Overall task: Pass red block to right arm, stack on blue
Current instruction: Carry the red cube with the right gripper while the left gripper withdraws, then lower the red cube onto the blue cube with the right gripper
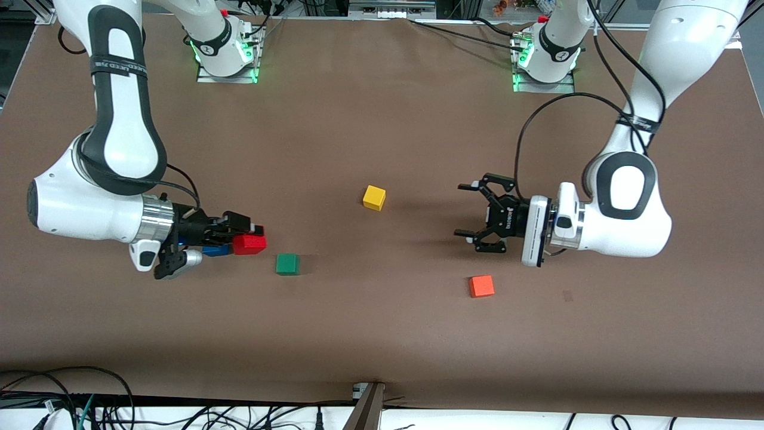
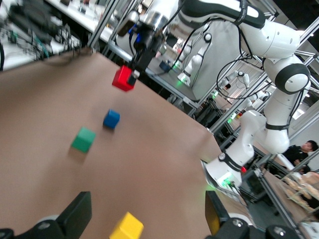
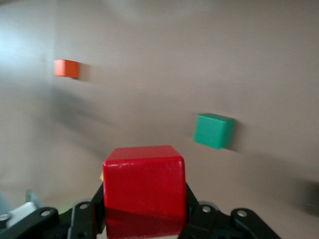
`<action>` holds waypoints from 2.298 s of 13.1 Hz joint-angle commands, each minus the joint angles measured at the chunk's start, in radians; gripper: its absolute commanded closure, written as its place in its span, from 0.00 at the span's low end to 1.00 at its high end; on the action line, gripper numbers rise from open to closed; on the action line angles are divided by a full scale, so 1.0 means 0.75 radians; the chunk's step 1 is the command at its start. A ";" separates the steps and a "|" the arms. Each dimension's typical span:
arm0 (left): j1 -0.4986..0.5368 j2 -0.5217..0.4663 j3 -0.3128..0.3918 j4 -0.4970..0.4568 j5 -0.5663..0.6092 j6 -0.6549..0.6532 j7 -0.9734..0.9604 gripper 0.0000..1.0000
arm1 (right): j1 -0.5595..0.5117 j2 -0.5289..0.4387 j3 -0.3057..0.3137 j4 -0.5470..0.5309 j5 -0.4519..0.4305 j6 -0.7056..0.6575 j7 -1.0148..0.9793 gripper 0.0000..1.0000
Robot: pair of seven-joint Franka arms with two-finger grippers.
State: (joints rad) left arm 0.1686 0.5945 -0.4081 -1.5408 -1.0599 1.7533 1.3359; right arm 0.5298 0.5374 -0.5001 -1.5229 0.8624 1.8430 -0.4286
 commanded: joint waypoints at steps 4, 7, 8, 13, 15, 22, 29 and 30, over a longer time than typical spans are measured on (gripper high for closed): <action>0.110 -0.119 0.008 0.005 0.439 -0.247 -0.531 0.00 | 0.022 0.024 -0.006 -0.004 -0.462 0.124 0.191 0.97; 0.113 -0.269 0.006 0.031 0.739 -0.298 -0.823 0.00 | 0.024 0.026 -0.006 -0.047 -0.671 0.165 0.287 0.97; 0.105 -0.297 -0.002 0.066 0.850 -0.333 -0.909 0.00 | 0.024 0.026 -0.006 -0.060 -0.673 0.173 0.301 0.96; -0.050 -0.430 0.134 0.124 1.263 -0.354 -1.135 0.00 | 0.028 0.010 -0.020 -0.152 -0.680 0.259 0.357 0.96; -0.192 -0.504 0.312 0.085 1.311 -0.340 -1.145 0.00 | 0.026 0.006 -0.020 -0.178 -0.680 0.283 0.365 0.96; -0.354 -0.827 0.552 -0.259 1.383 -0.102 -1.764 0.00 | 0.028 -0.011 -0.018 -0.303 -0.680 0.463 0.363 0.96; -0.270 -0.860 0.503 -0.222 1.515 -0.135 -1.775 0.00 | 0.097 -0.023 -0.027 -0.448 -0.688 0.602 0.342 0.96; -0.268 -0.856 0.501 -0.200 1.511 -0.151 -1.785 0.00 | 0.106 -0.041 -0.027 -0.493 -0.698 0.647 0.340 0.96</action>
State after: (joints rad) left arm -0.0506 -0.0272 -0.0121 -1.6960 0.0465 1.6612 0.0166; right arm 0.5847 0.5633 -0.5113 -1.8058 0.3683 2.2716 -0.1734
